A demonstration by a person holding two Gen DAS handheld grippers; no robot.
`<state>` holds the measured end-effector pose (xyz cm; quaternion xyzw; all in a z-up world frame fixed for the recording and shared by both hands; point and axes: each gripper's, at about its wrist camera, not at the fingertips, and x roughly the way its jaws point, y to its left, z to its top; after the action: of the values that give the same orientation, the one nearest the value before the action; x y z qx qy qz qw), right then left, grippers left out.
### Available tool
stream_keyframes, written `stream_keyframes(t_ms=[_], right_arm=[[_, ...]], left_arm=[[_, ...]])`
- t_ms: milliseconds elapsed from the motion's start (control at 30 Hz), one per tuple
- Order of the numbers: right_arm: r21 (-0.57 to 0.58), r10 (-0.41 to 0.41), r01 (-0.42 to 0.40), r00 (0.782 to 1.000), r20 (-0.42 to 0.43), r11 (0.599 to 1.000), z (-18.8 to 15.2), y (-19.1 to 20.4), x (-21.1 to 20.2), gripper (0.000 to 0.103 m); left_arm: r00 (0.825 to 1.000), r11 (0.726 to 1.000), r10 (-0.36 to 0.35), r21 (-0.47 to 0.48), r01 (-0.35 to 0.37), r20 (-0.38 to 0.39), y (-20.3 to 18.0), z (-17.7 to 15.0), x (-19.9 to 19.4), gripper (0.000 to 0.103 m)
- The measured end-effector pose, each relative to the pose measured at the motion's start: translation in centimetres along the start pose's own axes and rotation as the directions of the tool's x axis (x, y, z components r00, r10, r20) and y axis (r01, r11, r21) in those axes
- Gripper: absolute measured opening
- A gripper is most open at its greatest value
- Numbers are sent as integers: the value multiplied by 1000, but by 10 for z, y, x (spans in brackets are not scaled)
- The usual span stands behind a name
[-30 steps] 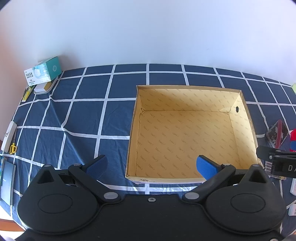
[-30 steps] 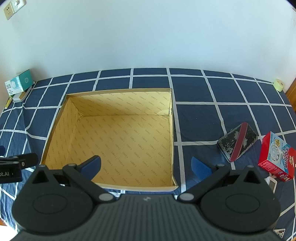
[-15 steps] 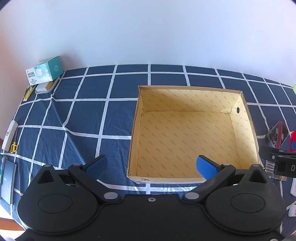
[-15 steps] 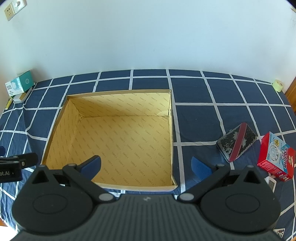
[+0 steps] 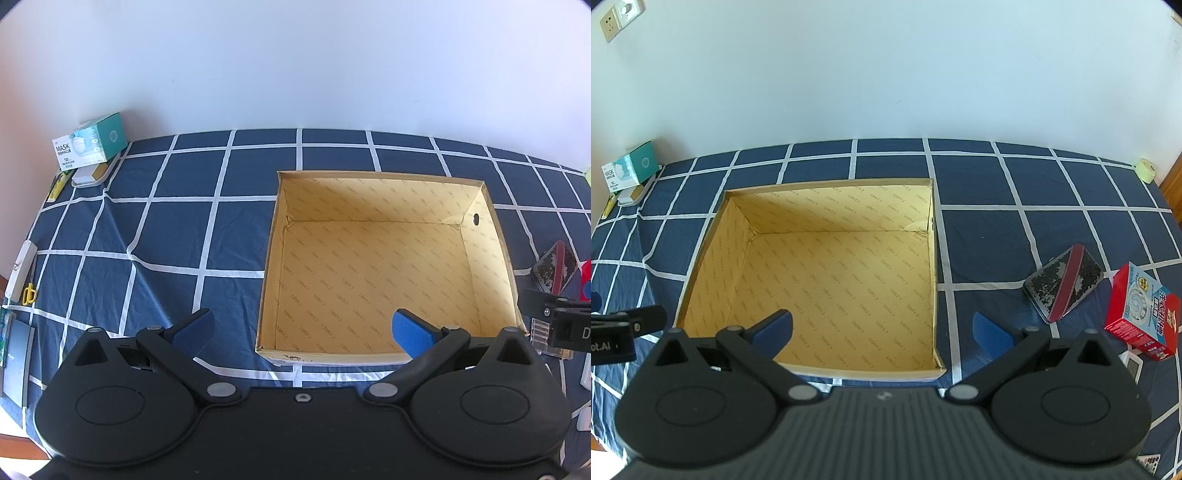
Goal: Organize objects
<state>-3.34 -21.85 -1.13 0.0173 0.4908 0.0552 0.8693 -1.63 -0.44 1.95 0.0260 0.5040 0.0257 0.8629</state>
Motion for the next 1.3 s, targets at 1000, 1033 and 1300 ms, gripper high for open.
stream_keyframes(t_ms=[1000,1033,1300], right_arm=[[-2,1,-1,1000,-1,1000,0,3,1,103],[-1,1,-1,1000,1,1000,-1,2,1,103],[20,-5,5,1000,3,1000,-10,-2,-5,103]], left_arm=[[1000,1000,2,-8,-2,-7,1,-3,1,103],[1000,1000,2,-7,-3,-6,1,-4,0,103],[1000,1000,-3,15,3,-9,-8,-9,-3,103]])
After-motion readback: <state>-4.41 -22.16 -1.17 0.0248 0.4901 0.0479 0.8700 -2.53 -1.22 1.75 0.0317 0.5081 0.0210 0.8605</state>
